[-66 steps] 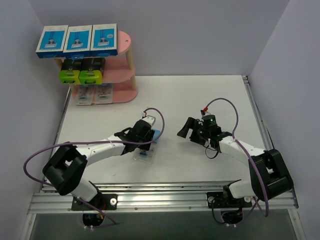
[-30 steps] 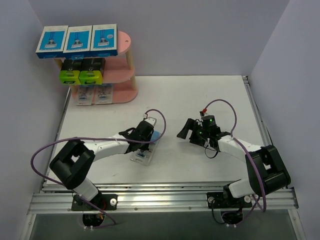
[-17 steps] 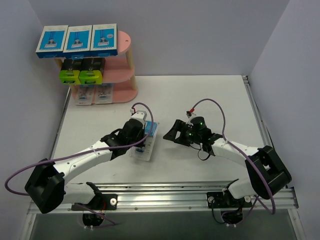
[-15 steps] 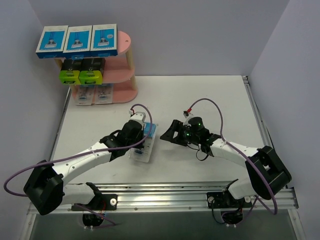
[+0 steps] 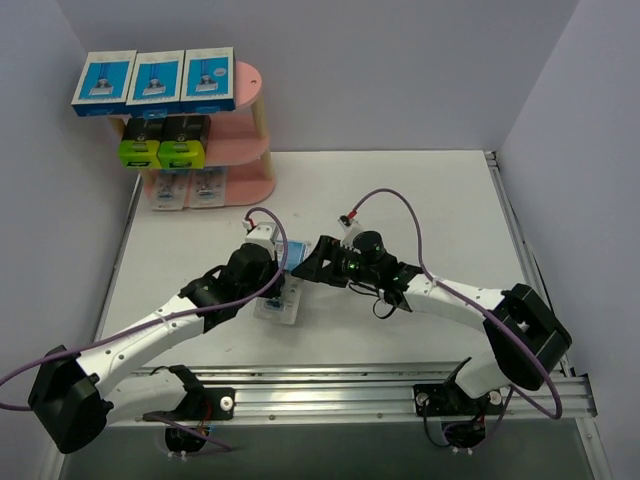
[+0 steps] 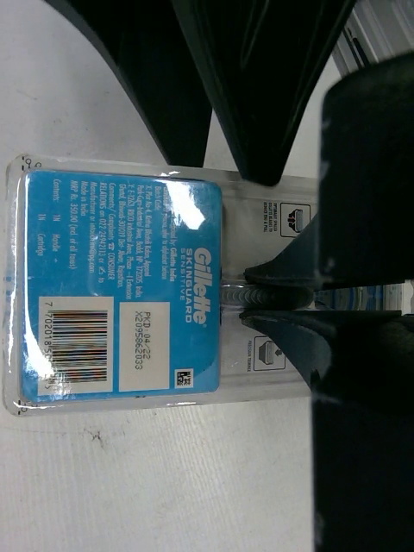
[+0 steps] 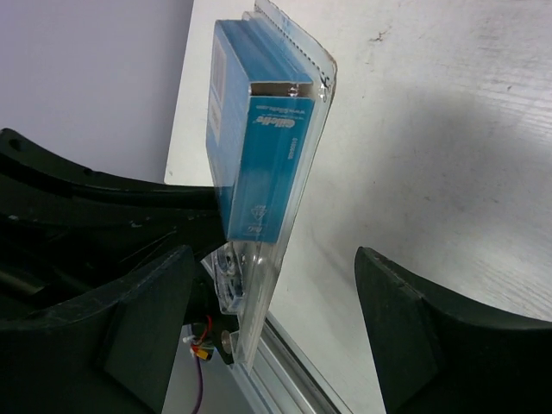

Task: Place and organize the shaving razors onto the shelf

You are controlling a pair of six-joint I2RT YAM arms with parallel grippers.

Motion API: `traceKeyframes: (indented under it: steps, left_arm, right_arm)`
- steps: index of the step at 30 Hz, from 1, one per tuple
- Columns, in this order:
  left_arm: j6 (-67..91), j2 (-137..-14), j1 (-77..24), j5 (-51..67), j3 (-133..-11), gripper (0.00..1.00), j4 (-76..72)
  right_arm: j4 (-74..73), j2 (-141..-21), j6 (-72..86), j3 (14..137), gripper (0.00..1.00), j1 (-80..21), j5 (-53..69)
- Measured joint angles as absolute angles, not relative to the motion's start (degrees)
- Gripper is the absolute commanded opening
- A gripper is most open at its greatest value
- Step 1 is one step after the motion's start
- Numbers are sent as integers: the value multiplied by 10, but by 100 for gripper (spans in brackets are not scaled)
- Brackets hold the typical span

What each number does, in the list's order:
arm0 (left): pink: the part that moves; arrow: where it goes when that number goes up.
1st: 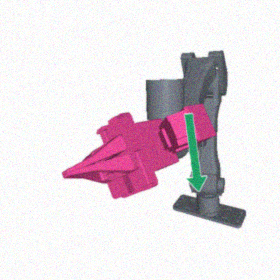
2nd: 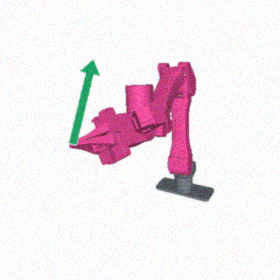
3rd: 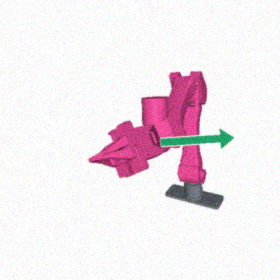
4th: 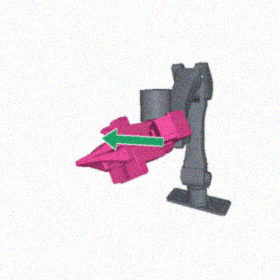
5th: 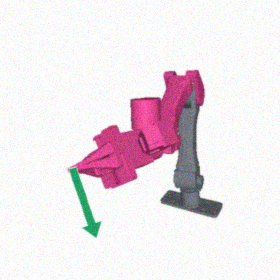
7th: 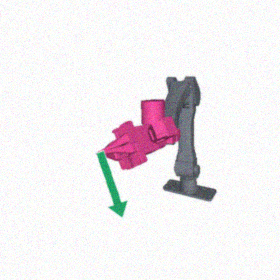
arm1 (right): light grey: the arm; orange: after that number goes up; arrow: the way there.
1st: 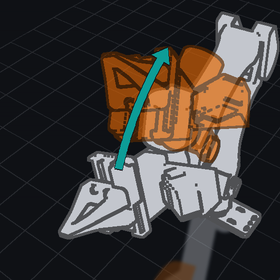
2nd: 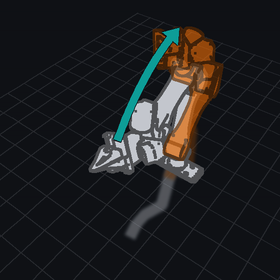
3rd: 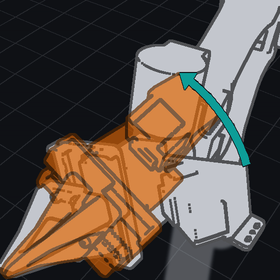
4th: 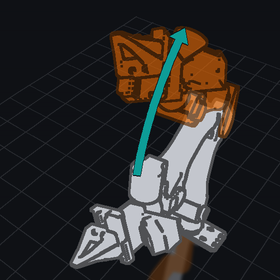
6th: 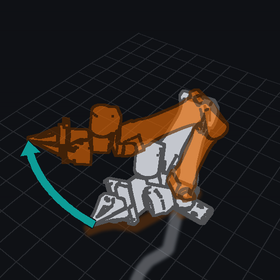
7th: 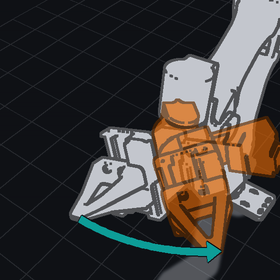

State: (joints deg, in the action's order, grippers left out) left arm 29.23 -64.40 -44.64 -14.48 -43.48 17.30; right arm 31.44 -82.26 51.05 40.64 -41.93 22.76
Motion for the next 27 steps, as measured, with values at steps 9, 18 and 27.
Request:
traceKeyframes:
  steps: [9, 18, 27]
  left_arm:
    - [308, -615, -446, -128, -426, 2, 174]
    - [312, -607, -446, -126, -416, 2, 174]
    - [311, -591, -444, -133, -408, 23, 179]
  right_arm:
    - [321, -867, 521, 451, 57, -444, 215]
    - [327, -872, 534, 459, 28, -443, 195]
    - [338, -886, 564, 465, 0, -443, 200]
